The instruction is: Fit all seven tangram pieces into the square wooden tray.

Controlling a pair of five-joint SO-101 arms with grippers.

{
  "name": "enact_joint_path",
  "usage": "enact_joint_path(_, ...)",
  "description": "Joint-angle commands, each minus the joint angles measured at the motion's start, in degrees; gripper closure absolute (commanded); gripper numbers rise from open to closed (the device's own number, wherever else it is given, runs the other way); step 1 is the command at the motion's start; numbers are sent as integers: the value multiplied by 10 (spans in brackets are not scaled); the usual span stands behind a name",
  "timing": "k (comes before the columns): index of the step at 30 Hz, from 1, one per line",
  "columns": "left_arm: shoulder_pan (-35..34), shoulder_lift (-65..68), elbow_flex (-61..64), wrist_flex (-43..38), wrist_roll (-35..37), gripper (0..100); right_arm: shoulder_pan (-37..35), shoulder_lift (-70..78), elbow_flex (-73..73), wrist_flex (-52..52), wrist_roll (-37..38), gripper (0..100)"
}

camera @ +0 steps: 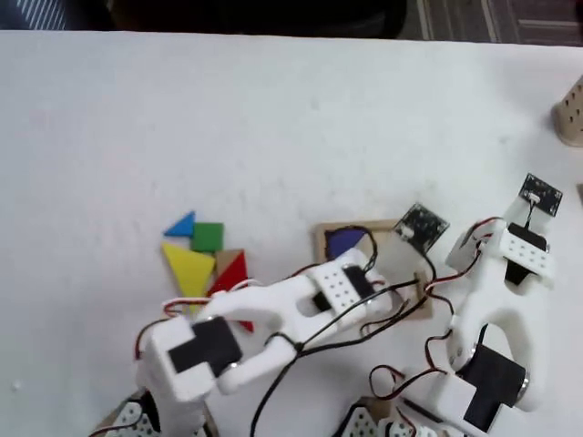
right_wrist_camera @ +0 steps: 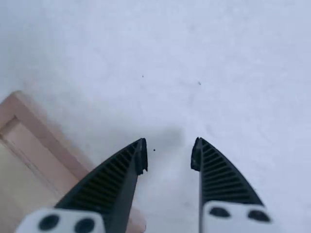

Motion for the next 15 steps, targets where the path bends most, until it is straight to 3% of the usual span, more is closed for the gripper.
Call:
enact_joint_path(1,14,-71,44,12,-18,977,-6,-25,-26,-2,0,843)
enact_joint_path(10,11,-241,185,16,-29,977,-11,-22,-25,-2,1,843)
enact_joint_path(15,-11,-268,250,17,-25,977,-20,-21,-25,-2,1,843)
